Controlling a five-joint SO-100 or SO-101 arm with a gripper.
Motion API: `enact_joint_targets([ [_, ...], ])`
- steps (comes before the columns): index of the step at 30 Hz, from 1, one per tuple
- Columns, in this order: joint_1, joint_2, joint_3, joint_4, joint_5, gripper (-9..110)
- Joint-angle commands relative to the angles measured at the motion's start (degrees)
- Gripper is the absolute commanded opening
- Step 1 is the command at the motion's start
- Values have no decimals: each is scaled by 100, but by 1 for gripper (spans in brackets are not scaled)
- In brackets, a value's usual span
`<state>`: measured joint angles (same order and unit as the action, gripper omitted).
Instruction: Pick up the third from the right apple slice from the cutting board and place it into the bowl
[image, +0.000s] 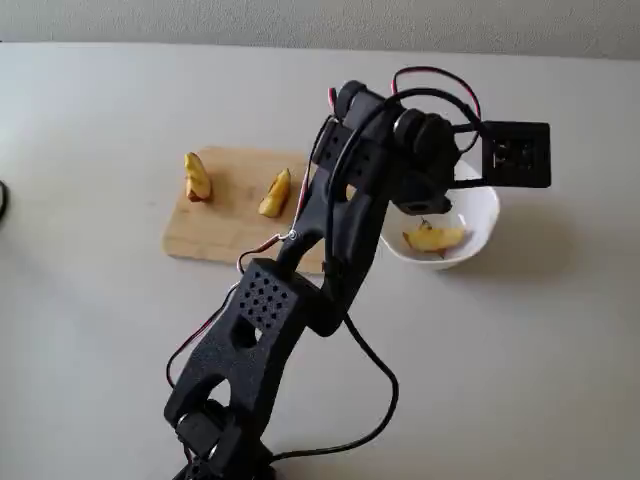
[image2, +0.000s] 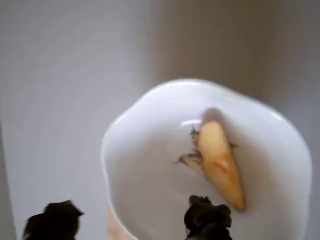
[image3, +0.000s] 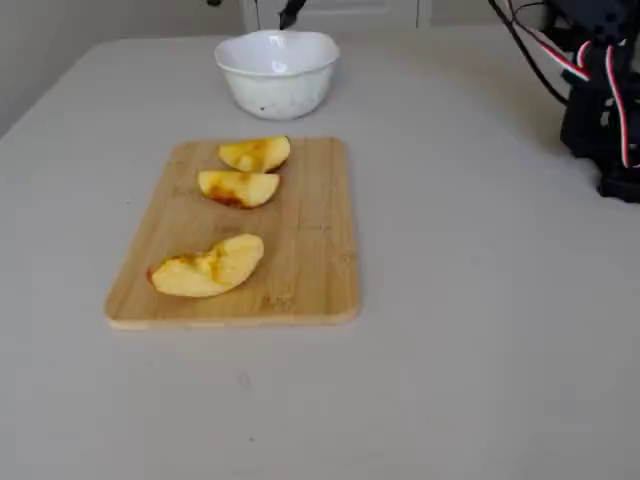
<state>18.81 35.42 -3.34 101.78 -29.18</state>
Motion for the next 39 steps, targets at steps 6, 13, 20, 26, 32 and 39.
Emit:
enact_joint_targets([
  [6, -1617, 3920, 1213, 202, 642, 0],
  [13, -3023, 7075, 1916, 193, 1969, 0],
  [20, -3340, 10336, 4157, -9, 2566, 0],
  [26, -3261, 13685, 9044, -1600, 2487, 4],
  [32, -2285, 14414, 12129, -2338, 2575, 0],
  [39, -1723, 15205, 15249, -3401, 2101, 0],
])
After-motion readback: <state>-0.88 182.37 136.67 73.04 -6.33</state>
